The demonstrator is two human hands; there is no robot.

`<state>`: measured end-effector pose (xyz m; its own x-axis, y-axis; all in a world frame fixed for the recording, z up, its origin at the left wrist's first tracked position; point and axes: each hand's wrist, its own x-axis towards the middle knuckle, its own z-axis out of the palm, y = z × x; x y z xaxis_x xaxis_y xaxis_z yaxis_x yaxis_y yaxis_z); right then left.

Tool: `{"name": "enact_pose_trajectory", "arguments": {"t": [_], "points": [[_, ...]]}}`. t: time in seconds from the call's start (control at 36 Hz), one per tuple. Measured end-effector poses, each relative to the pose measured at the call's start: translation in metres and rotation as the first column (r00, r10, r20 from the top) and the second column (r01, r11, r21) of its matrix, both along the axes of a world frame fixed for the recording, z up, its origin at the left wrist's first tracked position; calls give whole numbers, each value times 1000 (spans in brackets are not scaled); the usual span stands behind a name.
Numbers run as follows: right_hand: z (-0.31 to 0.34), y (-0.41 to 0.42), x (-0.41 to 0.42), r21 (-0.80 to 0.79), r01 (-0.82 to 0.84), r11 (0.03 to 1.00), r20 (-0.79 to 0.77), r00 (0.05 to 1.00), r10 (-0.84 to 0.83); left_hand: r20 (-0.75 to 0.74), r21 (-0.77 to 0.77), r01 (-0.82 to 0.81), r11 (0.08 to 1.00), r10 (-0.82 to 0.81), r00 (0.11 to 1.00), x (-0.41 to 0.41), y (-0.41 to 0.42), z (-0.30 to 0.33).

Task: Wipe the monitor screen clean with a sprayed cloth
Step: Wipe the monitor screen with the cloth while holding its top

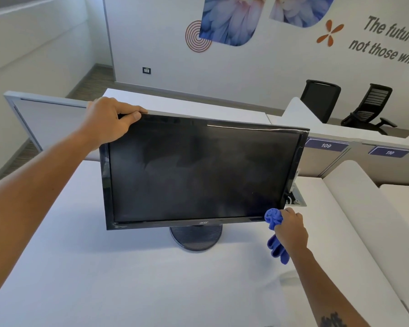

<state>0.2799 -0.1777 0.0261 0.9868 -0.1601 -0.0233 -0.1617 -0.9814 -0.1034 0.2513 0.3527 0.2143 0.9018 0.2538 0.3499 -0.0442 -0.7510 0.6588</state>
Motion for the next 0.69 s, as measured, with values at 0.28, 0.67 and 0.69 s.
{"name": "enact_pose_trajectory", "arguments": {"t": [0.28, 0.67, 0.69], "points": [[-7, 8, -5, 150, -6, 989, -12, 1000, 8, 8, 10, 6, 1000, -6, 1000, 1, -1, -1], [-10, 118, -53, 137, -322, 937, 34, 947, 320, -3, -11, -9, 1000, 9, 1000, -3, -6, 3], [-10, 126, -56, 131, -346, 929, 29, 938, 345, -7, -14, -11, 1000, 11, 1000, -3, -6, 3]]}}
